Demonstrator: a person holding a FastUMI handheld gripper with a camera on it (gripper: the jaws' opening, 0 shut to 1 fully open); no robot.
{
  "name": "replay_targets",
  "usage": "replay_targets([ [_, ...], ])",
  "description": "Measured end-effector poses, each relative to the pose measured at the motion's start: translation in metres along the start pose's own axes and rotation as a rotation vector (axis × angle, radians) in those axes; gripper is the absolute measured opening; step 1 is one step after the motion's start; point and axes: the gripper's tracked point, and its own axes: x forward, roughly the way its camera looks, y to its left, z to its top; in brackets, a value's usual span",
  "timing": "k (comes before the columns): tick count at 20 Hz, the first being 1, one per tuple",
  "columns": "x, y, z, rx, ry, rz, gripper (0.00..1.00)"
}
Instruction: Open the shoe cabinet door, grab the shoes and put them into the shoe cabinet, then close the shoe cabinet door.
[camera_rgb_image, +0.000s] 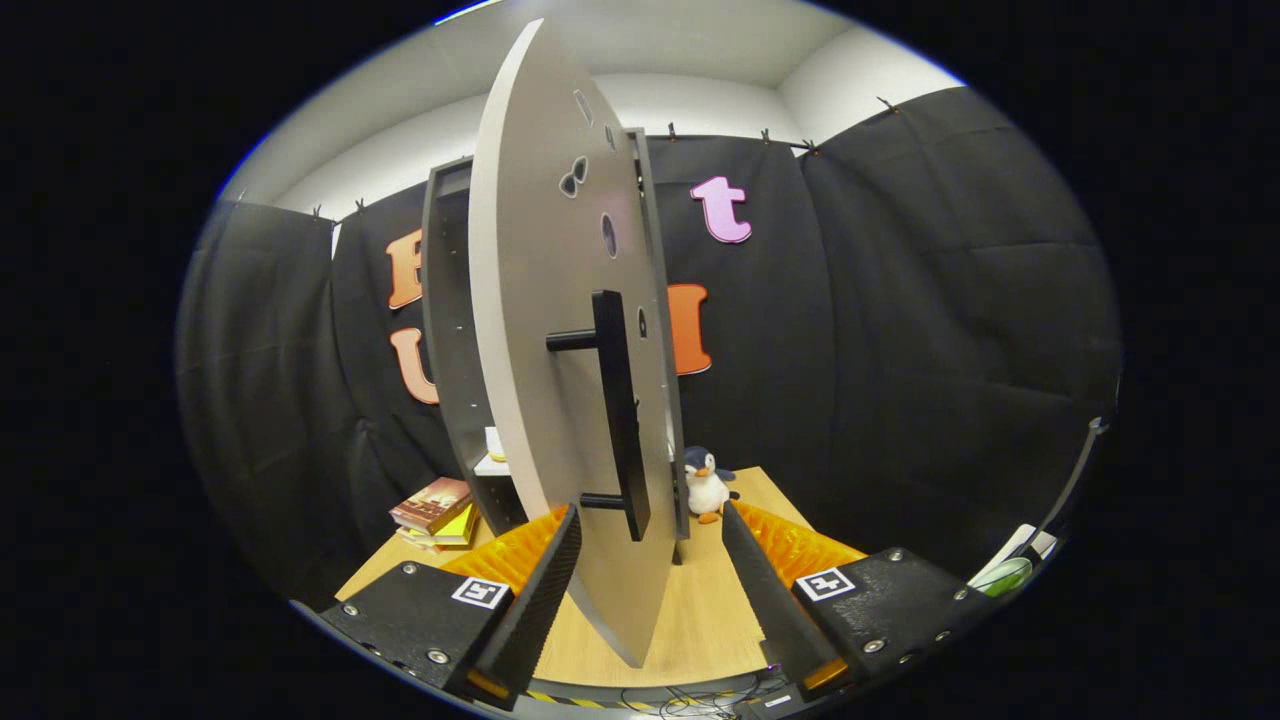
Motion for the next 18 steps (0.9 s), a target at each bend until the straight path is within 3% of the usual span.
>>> replay_targets([
  [15, 0.069, 0.149, 0.014, 0.024, -0.050, 0.151, 0.91],
  [18, 0.099, 0.173, 0.022, -0.011, -0.059, 0.143, 0.91],
])
